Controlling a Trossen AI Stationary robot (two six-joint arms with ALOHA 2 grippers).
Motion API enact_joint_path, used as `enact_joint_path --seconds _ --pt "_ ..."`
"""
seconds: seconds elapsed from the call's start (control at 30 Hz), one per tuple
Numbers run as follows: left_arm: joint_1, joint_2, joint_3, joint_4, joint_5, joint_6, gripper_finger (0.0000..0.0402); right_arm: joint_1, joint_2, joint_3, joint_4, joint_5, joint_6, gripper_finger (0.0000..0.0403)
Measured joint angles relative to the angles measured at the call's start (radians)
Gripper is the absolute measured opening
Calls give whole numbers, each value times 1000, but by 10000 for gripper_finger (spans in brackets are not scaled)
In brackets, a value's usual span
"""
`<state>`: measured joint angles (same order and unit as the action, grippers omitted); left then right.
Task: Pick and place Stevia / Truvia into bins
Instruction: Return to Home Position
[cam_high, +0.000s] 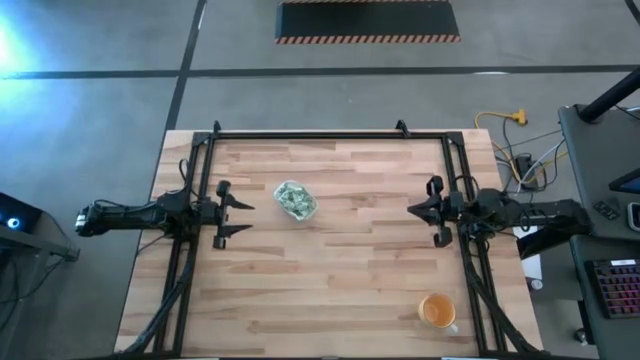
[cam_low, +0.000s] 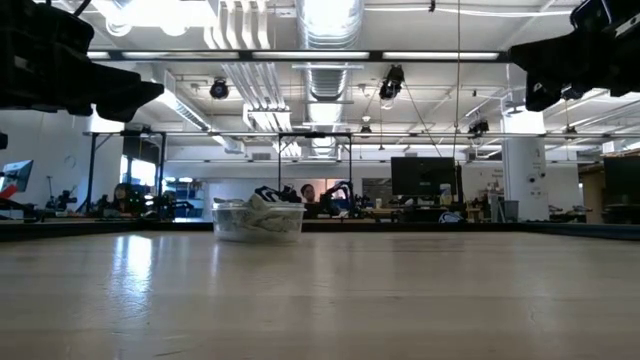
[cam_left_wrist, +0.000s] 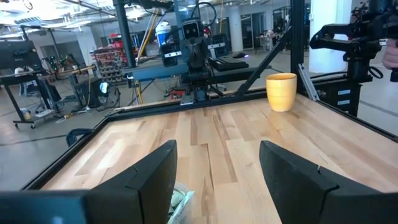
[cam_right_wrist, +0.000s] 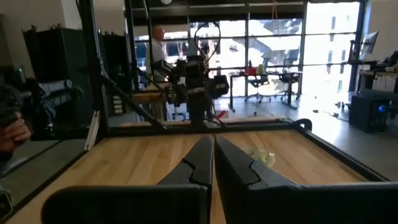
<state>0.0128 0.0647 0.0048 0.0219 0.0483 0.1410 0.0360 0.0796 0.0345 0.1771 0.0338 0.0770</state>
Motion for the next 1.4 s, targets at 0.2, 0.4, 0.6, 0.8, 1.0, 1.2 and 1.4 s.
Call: enact_joint_path --seconds 0.2,0.4,0.6,0.8,1.0,1.2,1.4 --pt "0 -2 0 0 0 8 212 -14 -37 -2 -117 38 -7 9" --pt "0 0 0 0 0 23 212 -73 -39 -4 -154 72 -1 9" --pt "0 0 0 0 0 23 212 -92 -38 -19 -164 -33 -51 9" --pt "0 5 0 -1 -1 23 212 -91 -17 -26 -170 -57 -104 9" --pt "0 14 0 0 -1 23 212 -91 -13 -26 -170 -57 -129 9" --pt "0 19 0 18 2 23 212 -91 -13 -26 -170 -58 -129 9" --pt "0 16 0 26 2 22 212 -91 -13 -26 -169 -58 -129 9"
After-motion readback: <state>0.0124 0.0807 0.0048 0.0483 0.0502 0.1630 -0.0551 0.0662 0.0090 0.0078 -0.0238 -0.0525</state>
